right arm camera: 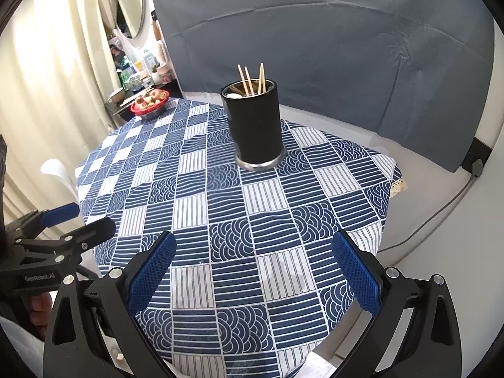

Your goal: Organize utensils

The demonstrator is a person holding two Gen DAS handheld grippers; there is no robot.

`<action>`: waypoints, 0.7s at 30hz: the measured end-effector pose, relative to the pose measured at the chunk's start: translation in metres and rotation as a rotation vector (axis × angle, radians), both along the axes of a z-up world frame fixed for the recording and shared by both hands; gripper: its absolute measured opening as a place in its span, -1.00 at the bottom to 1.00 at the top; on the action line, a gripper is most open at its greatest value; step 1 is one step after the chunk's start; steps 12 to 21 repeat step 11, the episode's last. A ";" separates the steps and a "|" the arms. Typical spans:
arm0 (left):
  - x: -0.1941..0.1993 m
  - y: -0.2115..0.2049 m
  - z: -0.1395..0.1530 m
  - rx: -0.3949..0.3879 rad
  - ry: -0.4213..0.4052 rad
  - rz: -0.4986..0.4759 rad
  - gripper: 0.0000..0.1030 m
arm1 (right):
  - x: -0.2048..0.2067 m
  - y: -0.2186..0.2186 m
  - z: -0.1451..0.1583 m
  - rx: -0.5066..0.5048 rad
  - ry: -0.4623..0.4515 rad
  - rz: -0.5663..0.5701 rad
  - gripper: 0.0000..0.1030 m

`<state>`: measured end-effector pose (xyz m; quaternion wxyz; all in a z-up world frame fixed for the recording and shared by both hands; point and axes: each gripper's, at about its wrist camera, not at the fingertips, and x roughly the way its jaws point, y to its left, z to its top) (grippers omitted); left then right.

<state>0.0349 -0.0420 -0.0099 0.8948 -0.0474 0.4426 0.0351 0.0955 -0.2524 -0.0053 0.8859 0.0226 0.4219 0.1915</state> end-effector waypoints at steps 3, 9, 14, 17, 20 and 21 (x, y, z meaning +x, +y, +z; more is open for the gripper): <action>0.001 0.004 0.000 0.000 0.002 0.010 0.89 | 0.001 0.000 -0.001 0.001 0.006 -0.002 0.85; 0.014 0.018 -0.003 0.007 0.014 0.018 0.89 | 0.011 -0.002 -0.007 -0.002 0.026 -0.027 0.85; 0.023 0.027 -0.006 -0.011 0.025 0.019 0.89 | 0.019 -0.003 -0.013 -0.005 0.040 -0.043 0.85; 0.023 0.027 -0.006 -0.011 0.025 0.019 0.89 | 0.019 -0.003 -0.013 -0.005 0.040 -0.043 0.85; 0.023 0.027 -0.006 -0.011 0.025 0.019 0.89 | 0.019 -0.003 -0.013 -0.005 0.040 -0.043 0.85; 0.023 0.027 -0.006 -0.011 0.025 0.019 0.89 | 0.019 -0.003 -0.013 -0.005 0.040 -0.043 0.85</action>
